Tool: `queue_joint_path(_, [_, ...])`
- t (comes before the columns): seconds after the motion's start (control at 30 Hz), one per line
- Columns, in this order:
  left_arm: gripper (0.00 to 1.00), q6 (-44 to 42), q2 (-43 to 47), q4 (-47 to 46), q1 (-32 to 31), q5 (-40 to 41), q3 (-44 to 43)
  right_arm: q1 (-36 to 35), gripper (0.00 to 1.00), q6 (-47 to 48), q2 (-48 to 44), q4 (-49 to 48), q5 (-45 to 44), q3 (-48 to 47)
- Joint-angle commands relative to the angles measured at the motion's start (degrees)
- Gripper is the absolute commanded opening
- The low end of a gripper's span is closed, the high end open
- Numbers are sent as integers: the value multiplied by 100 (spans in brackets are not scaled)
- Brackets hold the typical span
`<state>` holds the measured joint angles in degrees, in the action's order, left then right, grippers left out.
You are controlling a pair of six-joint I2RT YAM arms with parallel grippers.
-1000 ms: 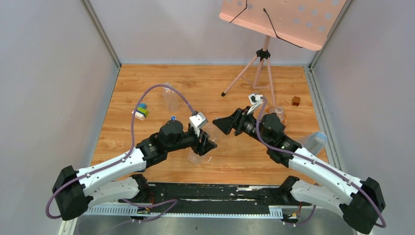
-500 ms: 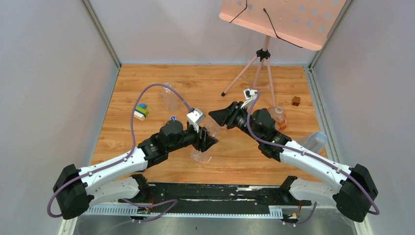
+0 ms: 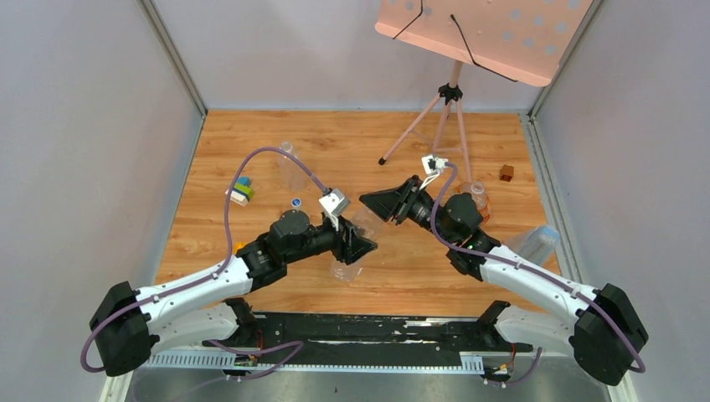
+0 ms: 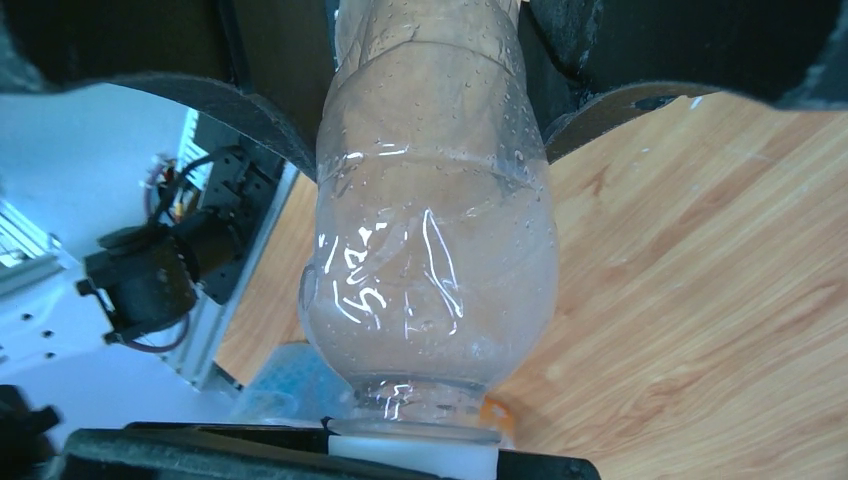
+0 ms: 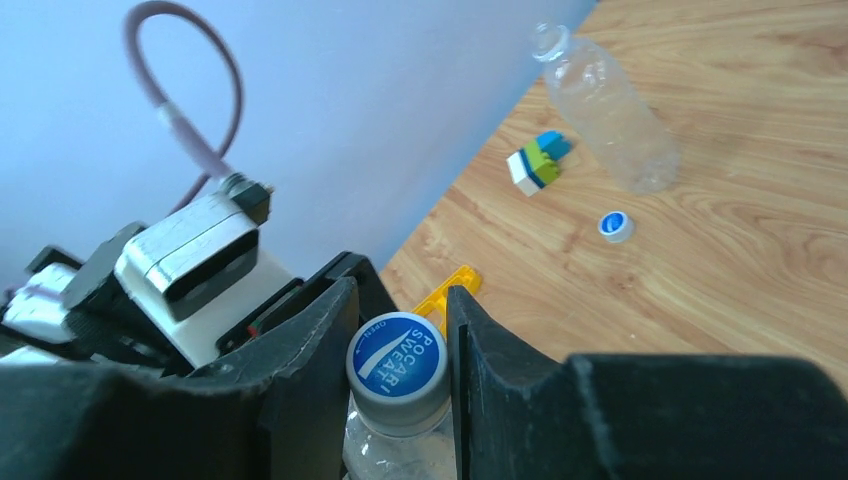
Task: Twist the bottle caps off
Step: Unscrew the bottle cap from the plastic bottle.
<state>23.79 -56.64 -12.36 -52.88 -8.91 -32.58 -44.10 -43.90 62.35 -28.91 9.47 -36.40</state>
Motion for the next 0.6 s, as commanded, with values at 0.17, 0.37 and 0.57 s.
queue_joint_path(0.17, [0, 855, 171, -1912, 509, -1523, 314, 559, 0, -1256, -505, -3748, 2705, 680])
queue_joint_path(0.37, [0, 1126, 190, -2536, 621, -1920, 477, 983, 0, -2698, 248, -6234, 4082, 669])
queue_joint_path(0.57, [0, 610, 338, -1402, 617, -1543, 281, 915, 56, -1345, -662, -2870, 2456, 573])
